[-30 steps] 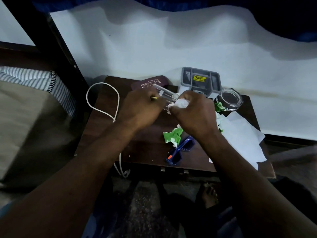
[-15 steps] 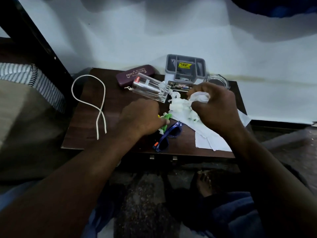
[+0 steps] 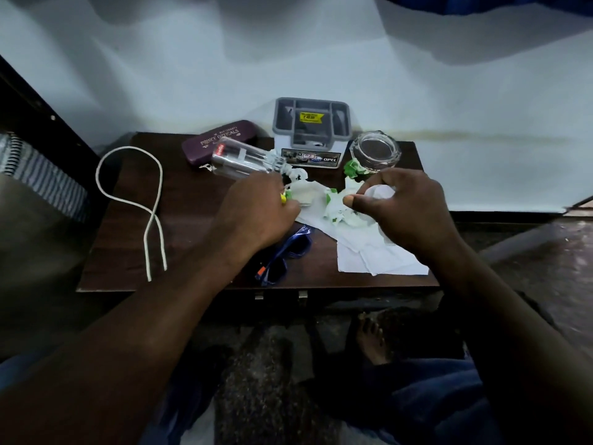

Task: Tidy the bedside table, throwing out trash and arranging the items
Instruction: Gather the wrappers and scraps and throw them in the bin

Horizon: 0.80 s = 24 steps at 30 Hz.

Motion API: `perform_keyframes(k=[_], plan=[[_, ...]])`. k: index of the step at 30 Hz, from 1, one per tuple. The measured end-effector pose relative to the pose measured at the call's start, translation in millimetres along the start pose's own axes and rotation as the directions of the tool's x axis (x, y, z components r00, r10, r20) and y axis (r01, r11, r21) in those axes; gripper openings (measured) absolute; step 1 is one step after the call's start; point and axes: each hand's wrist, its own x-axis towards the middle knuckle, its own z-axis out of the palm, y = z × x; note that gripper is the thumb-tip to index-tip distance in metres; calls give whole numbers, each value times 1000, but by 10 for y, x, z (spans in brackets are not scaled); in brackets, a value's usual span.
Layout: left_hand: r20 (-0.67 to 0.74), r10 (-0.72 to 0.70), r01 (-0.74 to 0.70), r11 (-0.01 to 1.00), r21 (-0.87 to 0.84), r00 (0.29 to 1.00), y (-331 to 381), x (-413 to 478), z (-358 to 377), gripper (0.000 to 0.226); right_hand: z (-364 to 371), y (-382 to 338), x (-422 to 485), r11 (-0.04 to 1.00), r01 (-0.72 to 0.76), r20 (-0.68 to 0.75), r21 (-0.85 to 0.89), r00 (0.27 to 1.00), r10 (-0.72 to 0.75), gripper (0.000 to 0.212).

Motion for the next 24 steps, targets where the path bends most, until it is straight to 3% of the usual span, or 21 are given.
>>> perform_keyframes(k=[4,7,10,13,15,20,24], plan=[[-36,-54,44,971,-236,998,102,50,-68,15,-61,80,8,999,-21,-36,-33,999,20,18],[9,-113,103,869,-484,994,191,56,-84,13,-80,104,-6,1000,-14,-55,-26,998,12,22],[-55,-86,49,876,-479,995,243,55,-101,16,-65,125,0,998,0,14,-63,1000,0,38],[-98,-68,17,893,-450,993,282,40,-115,5,-2,125,-2,980,49,202,-192,979,-9,59],[-90,-84,38,903,-429,992,298,32,-131,12,81,119,-2,949,103,309,-298,951,-6,69],[-54,-107,83,939,-335,993,217,97,-146,11,287,68,15,888,114,426,-445,899,98,72],[-25,-61,50,946,-320,998,159,96,-138,8,358,24,29,873,128,391,-471,917,76,65]])
